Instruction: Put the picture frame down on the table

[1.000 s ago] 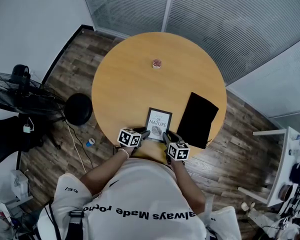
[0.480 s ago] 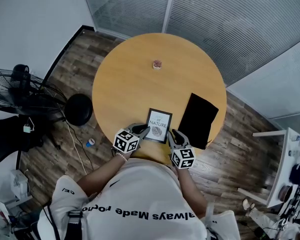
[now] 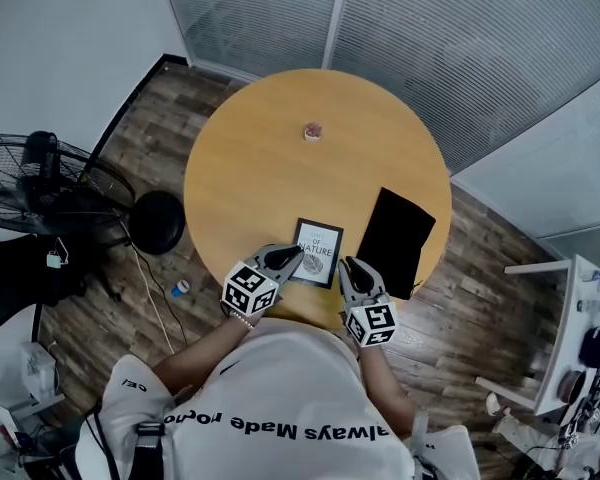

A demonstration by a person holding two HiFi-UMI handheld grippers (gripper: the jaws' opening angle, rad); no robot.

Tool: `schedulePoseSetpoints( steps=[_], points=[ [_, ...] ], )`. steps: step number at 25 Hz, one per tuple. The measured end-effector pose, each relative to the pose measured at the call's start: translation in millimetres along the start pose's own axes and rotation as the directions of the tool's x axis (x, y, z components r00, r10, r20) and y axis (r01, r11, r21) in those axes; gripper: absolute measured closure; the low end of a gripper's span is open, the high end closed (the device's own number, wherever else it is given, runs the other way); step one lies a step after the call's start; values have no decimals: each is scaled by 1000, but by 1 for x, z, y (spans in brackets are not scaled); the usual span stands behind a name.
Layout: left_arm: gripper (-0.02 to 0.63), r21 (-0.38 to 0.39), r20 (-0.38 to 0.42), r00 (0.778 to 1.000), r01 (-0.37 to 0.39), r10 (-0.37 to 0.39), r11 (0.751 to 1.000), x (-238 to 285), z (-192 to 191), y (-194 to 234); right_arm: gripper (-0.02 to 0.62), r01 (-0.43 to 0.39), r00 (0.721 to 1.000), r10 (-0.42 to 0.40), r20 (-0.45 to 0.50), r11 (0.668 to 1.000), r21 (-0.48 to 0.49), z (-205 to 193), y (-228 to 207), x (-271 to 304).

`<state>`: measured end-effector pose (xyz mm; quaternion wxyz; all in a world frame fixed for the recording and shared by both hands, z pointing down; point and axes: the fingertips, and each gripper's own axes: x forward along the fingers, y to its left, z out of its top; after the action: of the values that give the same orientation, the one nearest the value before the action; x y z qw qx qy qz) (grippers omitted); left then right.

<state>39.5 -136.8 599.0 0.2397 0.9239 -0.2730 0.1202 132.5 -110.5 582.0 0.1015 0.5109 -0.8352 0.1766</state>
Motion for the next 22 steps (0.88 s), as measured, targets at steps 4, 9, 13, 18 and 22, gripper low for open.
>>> schedulePoseSetpoints(
  steps=[4,9,13,18,22],
  points=[
    [563,17,35,999,4,-4,1000,-7,15,-8,523,-11,999,11,31,1000,-19,17,7,-8],
    [565,34,74,997,9,-11,999,-14,35,-16,524,-20,997,22,71,999,-31,39,12,-13],
    [565,51,105,994,15,-20,999,-20,51,-22,526,-24,995,28,94,999,-45,56,17,-15],
    [568,67,130,991,22,-31,998,-30,73,-30,531,-39,991,43,126,999,-32,78,24,-20],
    [569,91,152,987,32,-46,995,-36,91,-36,534,-57,988,65,141,997,-58,98,33,-24]
  ],
)
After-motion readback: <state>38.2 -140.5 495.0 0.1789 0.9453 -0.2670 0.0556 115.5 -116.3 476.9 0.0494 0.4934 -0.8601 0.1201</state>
